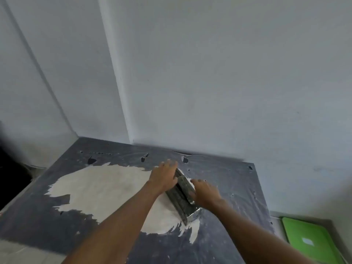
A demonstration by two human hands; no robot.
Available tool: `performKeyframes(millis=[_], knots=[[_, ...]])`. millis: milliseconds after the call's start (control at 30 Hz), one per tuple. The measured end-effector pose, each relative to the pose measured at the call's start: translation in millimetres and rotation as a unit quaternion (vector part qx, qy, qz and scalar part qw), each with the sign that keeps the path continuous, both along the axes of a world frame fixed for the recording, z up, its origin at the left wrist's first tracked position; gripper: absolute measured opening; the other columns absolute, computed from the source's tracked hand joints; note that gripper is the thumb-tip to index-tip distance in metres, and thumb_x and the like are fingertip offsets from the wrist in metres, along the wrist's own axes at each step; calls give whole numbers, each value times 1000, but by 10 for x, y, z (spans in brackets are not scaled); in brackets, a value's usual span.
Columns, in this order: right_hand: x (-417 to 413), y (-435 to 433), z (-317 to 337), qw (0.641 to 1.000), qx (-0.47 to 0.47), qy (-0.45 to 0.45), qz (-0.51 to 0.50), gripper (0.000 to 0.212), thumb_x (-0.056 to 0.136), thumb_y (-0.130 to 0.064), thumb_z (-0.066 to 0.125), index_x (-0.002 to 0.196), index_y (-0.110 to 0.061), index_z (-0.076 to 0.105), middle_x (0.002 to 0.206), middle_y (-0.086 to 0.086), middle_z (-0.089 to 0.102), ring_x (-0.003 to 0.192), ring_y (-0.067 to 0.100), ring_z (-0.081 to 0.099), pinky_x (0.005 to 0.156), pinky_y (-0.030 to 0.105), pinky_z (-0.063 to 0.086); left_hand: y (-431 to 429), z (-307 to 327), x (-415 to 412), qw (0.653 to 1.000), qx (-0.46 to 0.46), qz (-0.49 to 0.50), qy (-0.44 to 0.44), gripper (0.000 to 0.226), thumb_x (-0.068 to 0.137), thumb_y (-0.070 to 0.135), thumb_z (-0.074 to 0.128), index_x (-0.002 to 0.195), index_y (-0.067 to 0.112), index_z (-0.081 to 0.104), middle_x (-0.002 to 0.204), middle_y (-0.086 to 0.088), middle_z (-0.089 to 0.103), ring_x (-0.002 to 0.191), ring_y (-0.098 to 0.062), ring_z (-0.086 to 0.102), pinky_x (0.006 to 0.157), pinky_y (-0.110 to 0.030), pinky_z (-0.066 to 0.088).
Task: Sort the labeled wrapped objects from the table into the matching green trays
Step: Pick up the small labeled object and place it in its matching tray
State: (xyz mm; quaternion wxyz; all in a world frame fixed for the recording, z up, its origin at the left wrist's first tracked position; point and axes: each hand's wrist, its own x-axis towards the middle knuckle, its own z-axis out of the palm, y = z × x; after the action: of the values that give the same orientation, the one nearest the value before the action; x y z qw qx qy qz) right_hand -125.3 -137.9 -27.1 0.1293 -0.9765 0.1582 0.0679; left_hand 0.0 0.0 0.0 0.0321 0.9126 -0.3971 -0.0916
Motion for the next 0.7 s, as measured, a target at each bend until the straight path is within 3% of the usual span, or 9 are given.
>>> performKeyframes(millis=[200, 367, 467, 567, 667, 700], knots=[[177, 163, -485, 999, -7, 22, -35, 49, 89, -38, 56, 131, -19, 39, 123, 9, 52, 106, 26, 54, 81, 38, 53, -52, -417, 352, 999, 15, -36, 37, 60, 93, 25, 49, 149, 18, 28, 153, -12, 37, 136, -34, 40, 103, -50, 46], [234, 143, -657, 998, 7, -4, -56, 43, 93, -34, 52, 131, -22, 37, 123, 8, 48, 107, 22, 49, 84, 38, 54, -160, -652, 574, 994, -16, -79, 73, 55, 96, 26, 48, 148, 21, 32, 152, -6, 39, 129, -32, 48, 97, -48, 50], [248, 53, -633, 998, 4, -35, -49, 42, 91, -33, 51, 130, -23, 39, 120, 5, 49, 104, 20, 49, 81, 37, 54, -256, -721, 616, 986, -70, -47, 144, 51, 98, 32, 48, 147, 23, 35, 144, -7, 50, 123, -30, 54, 96, -46, 50], [280, -77, -543, 995, -18, -94, -36, 39, 93, -34, 52, 129, -25, 40, 119, 0, 48, 103, 17, 47, 83, 35, 52, -391, -698, 650, 954, -145, 25, 260, 41, 100, 38, 47, 139, 26, 45, 129, -9, 62, 113, -27, 61, 94, -42, 53], [284, -234, -399, 990, -29, -137, -15, 37, 94, -39, 48, 127, -23, 43, 117, 0, 52, 102, 18, 50, 86, 36, 51, -536, -587, 687, 884, -221, 87, 401, 35, 99, 31, 57, 133, 25, 52, 106, -10, 68, 86, -22, 71, 72, -34, 63], [274, -293, -357, 989, -20, -144, -17, 39, 92, -38, 48, 127, -22, 43, 118, 0, 53, 103, 19, 50, 87, 37, 51, -582, -547, 701, 865, -243, 100, 427, 33, 98, 26, 60, 130, 21, 54, 100, -11, 68, 80, -22, 71, 70, -34, 64]])
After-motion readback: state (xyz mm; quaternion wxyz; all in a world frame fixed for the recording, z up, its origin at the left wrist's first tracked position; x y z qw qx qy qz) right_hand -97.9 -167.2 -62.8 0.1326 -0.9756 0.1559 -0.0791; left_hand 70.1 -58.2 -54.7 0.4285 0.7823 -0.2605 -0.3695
